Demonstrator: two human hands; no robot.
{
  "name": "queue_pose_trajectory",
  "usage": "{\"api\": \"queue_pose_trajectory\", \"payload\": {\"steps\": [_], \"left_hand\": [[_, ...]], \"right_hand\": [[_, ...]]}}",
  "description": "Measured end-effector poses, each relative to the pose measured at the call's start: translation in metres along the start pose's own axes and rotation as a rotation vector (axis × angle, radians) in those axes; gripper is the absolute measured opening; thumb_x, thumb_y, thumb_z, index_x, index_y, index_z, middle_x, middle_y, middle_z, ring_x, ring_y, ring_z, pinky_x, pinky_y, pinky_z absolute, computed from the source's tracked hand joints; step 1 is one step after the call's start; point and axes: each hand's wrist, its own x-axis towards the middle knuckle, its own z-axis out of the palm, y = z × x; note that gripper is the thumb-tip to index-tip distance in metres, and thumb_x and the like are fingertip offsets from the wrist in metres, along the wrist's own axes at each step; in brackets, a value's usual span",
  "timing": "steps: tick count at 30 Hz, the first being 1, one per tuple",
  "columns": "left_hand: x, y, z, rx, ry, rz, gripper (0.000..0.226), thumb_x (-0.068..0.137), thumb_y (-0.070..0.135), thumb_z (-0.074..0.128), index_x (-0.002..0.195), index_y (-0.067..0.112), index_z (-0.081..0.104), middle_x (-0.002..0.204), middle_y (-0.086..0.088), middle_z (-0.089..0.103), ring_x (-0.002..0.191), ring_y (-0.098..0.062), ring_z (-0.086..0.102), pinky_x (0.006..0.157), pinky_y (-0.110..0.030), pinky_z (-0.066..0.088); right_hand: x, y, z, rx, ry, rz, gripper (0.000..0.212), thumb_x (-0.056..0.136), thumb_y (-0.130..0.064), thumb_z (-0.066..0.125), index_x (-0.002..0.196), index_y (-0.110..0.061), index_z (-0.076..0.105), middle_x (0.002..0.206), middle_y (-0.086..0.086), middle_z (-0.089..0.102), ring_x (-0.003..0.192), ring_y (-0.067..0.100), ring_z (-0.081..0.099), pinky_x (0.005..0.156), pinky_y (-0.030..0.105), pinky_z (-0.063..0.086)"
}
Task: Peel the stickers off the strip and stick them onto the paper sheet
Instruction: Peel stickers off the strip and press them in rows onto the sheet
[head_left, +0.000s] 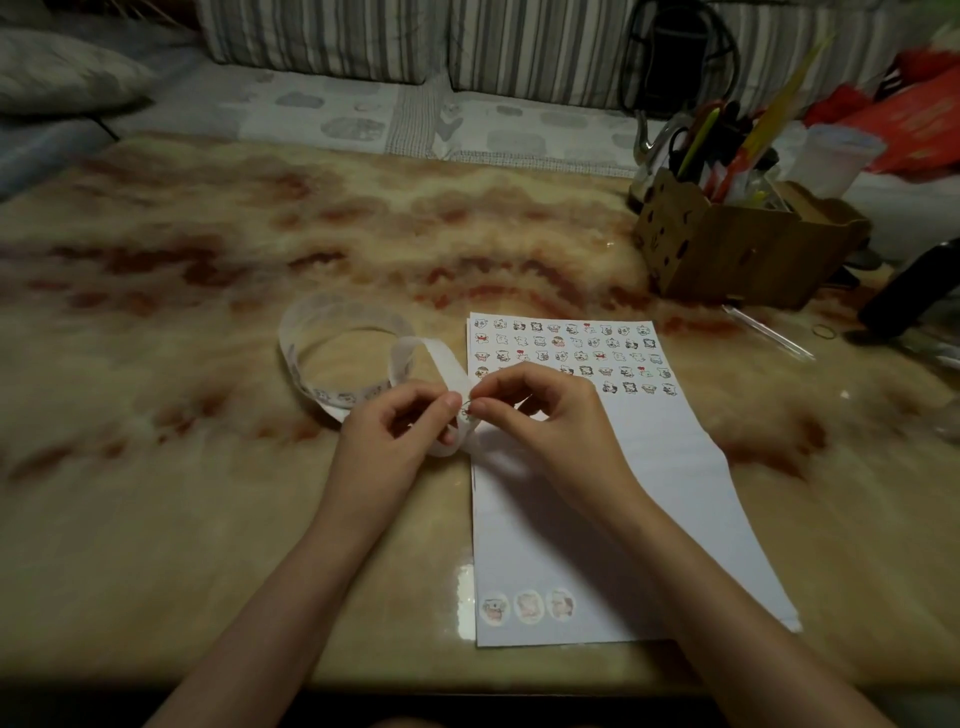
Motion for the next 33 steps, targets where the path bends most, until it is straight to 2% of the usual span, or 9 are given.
{"api": "queue_pose_trajectory", "payload": {"steps": [4, 11, 15, 17, 20, 24, 28, 30, 33], "left_hand": [[0.0, 0.0, 0.0, 0.003, -0.006, 0.005, 0.013, 0.089, 0.008, 0.06, 0.081, 0.006, 0.069, 0.058, 0.008, 0.062, 0.054, 0.002, 0.054, 0.056, -0.006, 0.038], [-0.001, 0.001, -0.001, 0.052, -0.013, 0.023, 0.012, 0.089, 0.008, 0.061, 0.082, 0.006, 0.071, 0.063, 0.011, 0.065, 0.059, 0.004, 0.057, 0.058, -0.006, 0.039], [-0.001, 0.0, 0.0, 0.039, -0.021, -0.015, 0.014, 0.089, 0.009, 0.061, 0.077, 0.006, 0.069, 0.057, 0.009, 0.061, 0.051, 0.002, 0.051, 0.054, -0.008, 0.038], [0.0, -0.001, -0.001, 0.042, -0.02, -0.034, 0.015, 0.089, 0.011, 0.061, 0.077, 0.008, 0.07, 0.056, 0.004, 0.061, 0.049, -0.001, 0.049, 0.051, -0.012, 0.039], [0.0, -0.002, -0.002, 0.041, -0.018, -0.056, 0.015, 0.089, 0.013, 0.062, 0.076, 0.01, 0.07, 0.057, -0.001, 0.061, 0.047, -0.011, 0.048, 0.045, -0.022, 0.039], [0.001, -0.004, -0.003, 0.017, -0.015, -0.088, 0.017, 0.088, 0.014, 0.062, 0.074, 0.009, 0.069, 0.056, -0.002, 0.061, 0.05, -0.017, 0.049, 0.045, -0.024, 0.038], [0.0, -0.001, -0.001, 0.033, -0.006, -0.069, 0.018, 0.089, 0.01, 0.061, 0.073, 0.007, 0.068, 0.054, 0.002, 0.06, 0.047, -0.001, 0.05, 0.049, -0.011, 0.038], [-0.001, 0.002, 0.001, 0.058, -0.019, -0.057, 0.018, 0.089, 0.009, 0.06, 0.073, 0.005, 0.068, 0.057, -0.002, 0.061, 0.045, 0.001, 0.049, 0.05, -0.008, 0.036], [-0.003, 0.003, 0.001, 0.077, -0.041, -0.063, 0.017, 0.09, 0.01, 0.06, 0.075, 0.007, 0.068, 0.061, -0.005, 0.062, 0.044, 0.002, 0.048, 0.05, -0.006, 0.035]], "right_hand": [[0.0, 0.003, 0.001, 0.017, 0.007, 0.008, 0.008, 0.079, -0.007, 0.074, 0.084, -0.014, 0.072, 0.08, 0.0, 0.073, 0.078, 0.023, 0.066, 0.073, 0.042, 0.05], [-0.001, 0.003, -0.001, 0.018, -0.015, 0.022, 0.007, 0.079, -0.007, 0.074, 0.082, -0.012, 0.071, 0.078, 0.001, 0.072, 0.073, 0.019, 0.065, 0.069, 0.033, 0.05], [-0.003, 0.003, 0.0, -0.028, -0.035, 0.027, 0.008, 0.081, -0.009, 0.072, 0.078, -0.016, 0.068, 0.08, -0.003, 0.069, 0.07, 0.006, 0.055, 0.061, 0.016, 0.04], [-0.004, 0.003, 0.0, -0.057, -0.04, 0.015, 0.008, 0.082, -0.011, 0.071, 0.079, -0.017, 0.067, 0.084, -0.004, 0.068, 0.072, 0.006, 0.055, 0.062, 0.014, 0.038], [-0.006, 0.005, -0.001, -0.111, -0.055, -0.027, 0.006, 0.084, -0.013, 0.07, 0.08, -0.015, 0.066, 0.089, -0.004, 0.063, 0.077, 0.01, 0.056, 0.064, 0.018, 0.04], [-0.01, 0.006, -0.004, -0.124, -0.071, -0.075, 0.005, 0.083, -0.012, 0.071, 0.082, -0.015, 0.067, 0.092, -0.003, 0.058, 0.083, 0.014, 0.055, 0.069, 0.023, 0.042], [-0.012, 0.003, -0.009, -0.027, -0.087, -0.041, 0.005, 0.082, -0.014, 0.07, 0.079, -0.016, 0.066, 0.088, -0.004, 0.063, 0.083, 0.015, 0.059, 0.071, 0.029, 0.043], [-0.009, -0.002, -0.018, 0.085, -0.044, 0.052, 0.008, 0.08, -0.013, 0.072, 0.077, -0.017, 0.066, 0.08, 0.0, 0.068, 0.078, 0.018, 0.063, 0.066, 0.033, 0.046], [0.0, 0.0, -0.04, 0.104, 0.057, 0.227, 0.008, 0.08, -0.01, 0.073, 0.075, -0.013, 0.067, 0.073, 0.005, 0.068, 0.06, 0.008, 0.056, 0.046, 0.019, 0.042]]}}
